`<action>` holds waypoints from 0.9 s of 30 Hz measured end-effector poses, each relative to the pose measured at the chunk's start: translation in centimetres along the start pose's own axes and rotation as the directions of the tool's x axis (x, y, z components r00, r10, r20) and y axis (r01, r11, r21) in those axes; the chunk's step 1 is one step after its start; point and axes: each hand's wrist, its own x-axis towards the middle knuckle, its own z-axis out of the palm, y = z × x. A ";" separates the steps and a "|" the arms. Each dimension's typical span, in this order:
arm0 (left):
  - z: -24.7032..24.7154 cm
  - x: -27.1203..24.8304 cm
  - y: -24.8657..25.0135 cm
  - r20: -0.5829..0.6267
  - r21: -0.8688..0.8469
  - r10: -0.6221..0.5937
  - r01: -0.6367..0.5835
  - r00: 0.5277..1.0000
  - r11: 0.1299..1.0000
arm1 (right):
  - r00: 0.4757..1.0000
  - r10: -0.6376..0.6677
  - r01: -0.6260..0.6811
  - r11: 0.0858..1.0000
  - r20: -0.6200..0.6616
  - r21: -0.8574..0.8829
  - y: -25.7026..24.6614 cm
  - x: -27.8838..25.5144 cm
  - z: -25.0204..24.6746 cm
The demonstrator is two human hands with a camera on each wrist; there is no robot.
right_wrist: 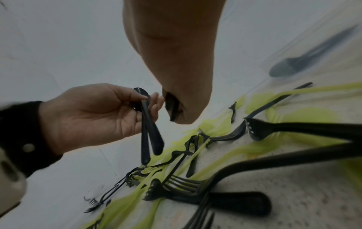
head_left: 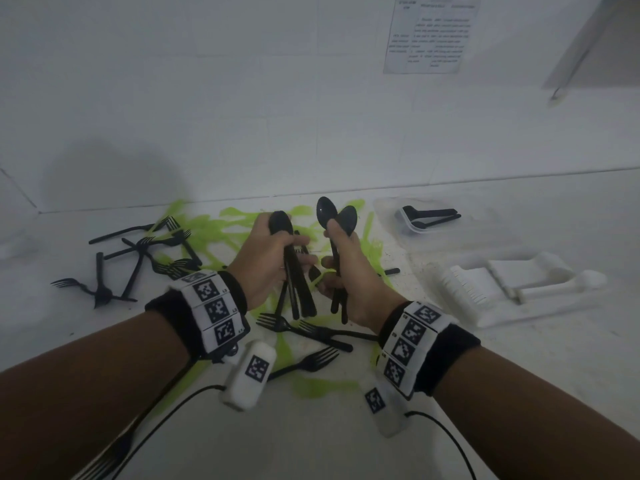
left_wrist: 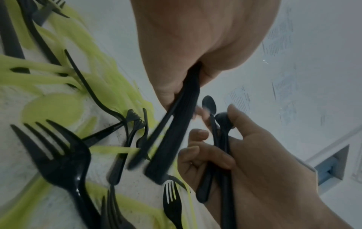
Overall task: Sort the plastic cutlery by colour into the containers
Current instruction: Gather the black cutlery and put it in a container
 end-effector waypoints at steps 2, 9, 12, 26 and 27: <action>-0.2 0.3 0.0 -0.059 0.041 0.041 -0.039 0.997 0.998 | 0.997 -0.077 0.078 0.996 0.011 -0.043 0.0 -0.2 0.1; 0.2 0.7 -0.2 -0.045 -0.115 0.004 -0.009 0.999 0.993 | 0.969 -0.083 0.095 0.995 0.231 -0.041 0.0 -1.6 1.1; 0.5 0.3 -0.2 -0.018 -0.018 0.059 -0.059 0.998 0.998 | 0.957 -0.054 0.084 0.992 0.286 -0.094 0.1 -1.8 1.2; -1.2 0.7 -0.9 -0.207 -0.006 0.159 -0.164 0.965 0.986 | 0.976 -0.191 0.155 0.948 -0.105 -0.278 0.5 -0.6 0.3; -1.2 0.7 -1.0 -0.203 0.005 0.161 -0.163 0.966 0.987 | 0.982 -0.170 0.144 0.957 -0.084 -0.251 0.4 -0.7 0.5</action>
